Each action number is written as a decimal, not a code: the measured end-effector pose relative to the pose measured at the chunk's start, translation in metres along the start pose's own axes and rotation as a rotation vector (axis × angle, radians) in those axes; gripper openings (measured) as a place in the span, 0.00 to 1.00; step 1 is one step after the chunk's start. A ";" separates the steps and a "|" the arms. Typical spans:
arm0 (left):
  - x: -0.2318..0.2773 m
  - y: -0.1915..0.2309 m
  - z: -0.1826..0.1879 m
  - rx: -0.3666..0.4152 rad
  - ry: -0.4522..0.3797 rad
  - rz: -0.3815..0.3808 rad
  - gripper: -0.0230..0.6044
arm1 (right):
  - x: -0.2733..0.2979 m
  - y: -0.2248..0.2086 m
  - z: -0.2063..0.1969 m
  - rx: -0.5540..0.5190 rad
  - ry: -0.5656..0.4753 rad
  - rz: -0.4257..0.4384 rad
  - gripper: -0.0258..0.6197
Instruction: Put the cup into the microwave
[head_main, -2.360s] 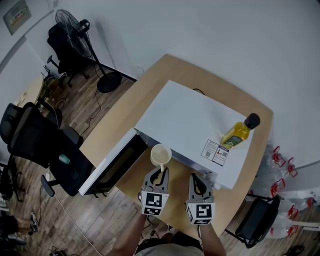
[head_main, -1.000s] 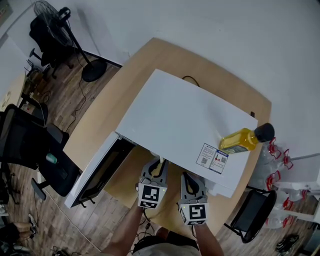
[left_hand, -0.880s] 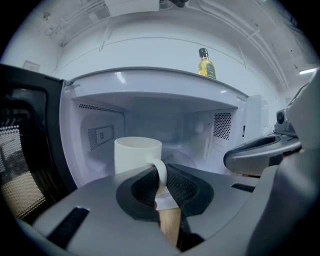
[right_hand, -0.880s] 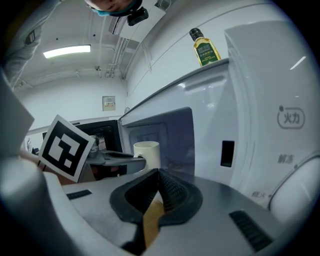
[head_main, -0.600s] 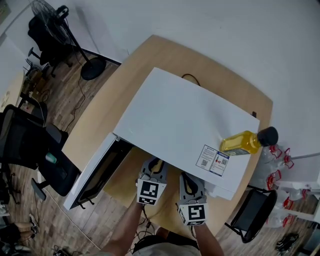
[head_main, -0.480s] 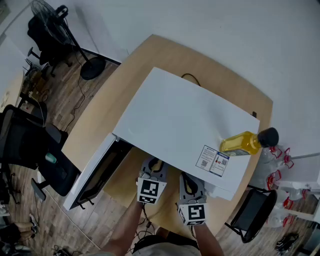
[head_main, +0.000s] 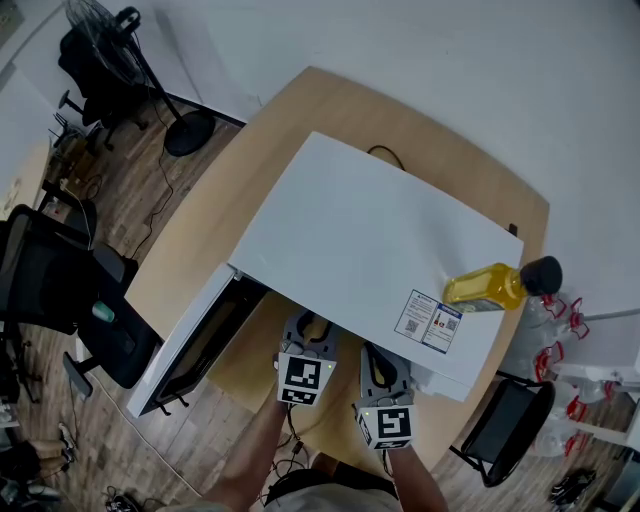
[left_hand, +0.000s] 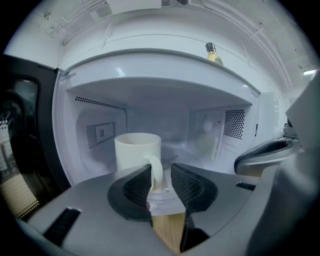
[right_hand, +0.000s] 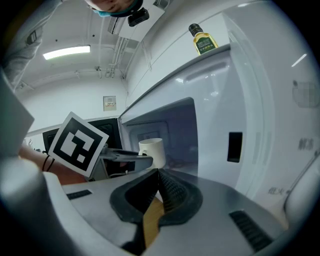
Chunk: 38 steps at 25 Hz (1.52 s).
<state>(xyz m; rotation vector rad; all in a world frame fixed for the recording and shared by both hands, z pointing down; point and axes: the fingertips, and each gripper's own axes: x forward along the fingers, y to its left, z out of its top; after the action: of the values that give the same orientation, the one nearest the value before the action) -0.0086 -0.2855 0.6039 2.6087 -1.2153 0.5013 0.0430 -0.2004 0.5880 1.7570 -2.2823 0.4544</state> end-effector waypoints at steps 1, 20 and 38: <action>-0.001 -0.001 0.000 -0.012 0.000 -0.004 0.26 | 0.000 0.000 0.001 0.000 -0.001 0.000 0.07; -0.037 0.000 0.010 -0.003 -0.006 0.056 0.33 | -0.018 0.011 0.018 -0.008 -0.041 0.016 0.07; -0.151 -0.025 0.042 0.009 -0.074 0.175 0.28 | -0.092 0.037 0.064 -0.062 -0.161 0.045 0.07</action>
<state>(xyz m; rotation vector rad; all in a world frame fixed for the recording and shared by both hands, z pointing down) -0.0712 -0.1783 0.5049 2.5628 -1.4770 0.4450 0.0313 -0.1331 0.4918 1.7741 -2.4210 0.2548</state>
